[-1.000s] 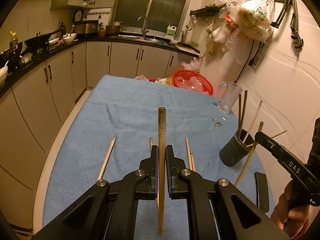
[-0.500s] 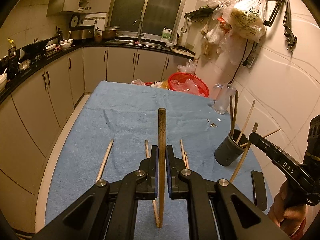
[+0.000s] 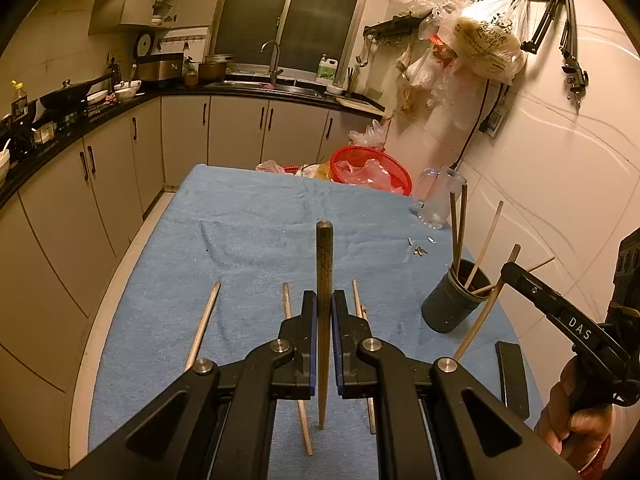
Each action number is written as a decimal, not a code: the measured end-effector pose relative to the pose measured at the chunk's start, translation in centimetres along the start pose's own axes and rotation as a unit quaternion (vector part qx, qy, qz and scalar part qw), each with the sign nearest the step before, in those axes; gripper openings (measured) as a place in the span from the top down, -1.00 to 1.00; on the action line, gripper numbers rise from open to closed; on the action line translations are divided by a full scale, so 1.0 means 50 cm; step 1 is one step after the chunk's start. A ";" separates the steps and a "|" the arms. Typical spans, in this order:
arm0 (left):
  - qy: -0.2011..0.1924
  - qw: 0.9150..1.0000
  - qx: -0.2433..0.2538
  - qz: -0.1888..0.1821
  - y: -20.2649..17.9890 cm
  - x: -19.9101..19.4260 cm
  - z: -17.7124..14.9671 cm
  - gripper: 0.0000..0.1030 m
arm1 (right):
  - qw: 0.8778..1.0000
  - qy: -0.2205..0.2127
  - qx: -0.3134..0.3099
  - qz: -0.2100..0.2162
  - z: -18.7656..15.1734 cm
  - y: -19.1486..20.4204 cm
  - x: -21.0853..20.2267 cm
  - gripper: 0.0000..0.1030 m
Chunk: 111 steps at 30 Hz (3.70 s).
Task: Organize utensils
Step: 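Lift both held chopsticks upright and carry them over the black holder, then lower both held chopsticks tip-first into the black holder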
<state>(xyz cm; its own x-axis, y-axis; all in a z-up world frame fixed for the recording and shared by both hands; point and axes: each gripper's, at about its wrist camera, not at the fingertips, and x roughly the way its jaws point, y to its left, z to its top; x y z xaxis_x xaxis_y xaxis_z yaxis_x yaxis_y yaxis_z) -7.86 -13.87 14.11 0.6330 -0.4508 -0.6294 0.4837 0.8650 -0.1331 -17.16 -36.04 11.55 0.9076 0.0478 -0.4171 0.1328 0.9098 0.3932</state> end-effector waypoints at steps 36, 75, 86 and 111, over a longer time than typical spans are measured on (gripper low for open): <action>0.002 0.998 0.049 -0.026 -0.106 0.004 0.047 0.86 | 0.996 -0.070 0.055 -0.022 0.054 -0.100 -0.123 0.85; 0.007 0.994 0.110 -0.029 -0.253 0.038 0.080 0.86 | 0.992 -0.115 0.042 -0.015 0.129 -0.148 -0.195 0.85; -0.003 0.993 0.117 -0.033 -0.284 0.037 0.103 0.86 | 0.992 -0.121 0.037 -0.014 0.160 -0.155 -0.194 0.85; -0.033 0.992 0.075 -0.093 -0.361 0.076 0.225 0.86 | 0.983 -0.163 0.038 -0.079 0.246 -0.201 -0.161 0.85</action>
<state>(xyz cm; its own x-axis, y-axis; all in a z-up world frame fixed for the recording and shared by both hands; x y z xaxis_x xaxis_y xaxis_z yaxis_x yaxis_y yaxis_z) -7.40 -33.69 22.71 0.5601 -0.6179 -0.5518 0.6778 0.7248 -0.1235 -20.90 -50.62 21.03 0.9512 -0.2368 -0.1980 0.2999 0.8611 0.4106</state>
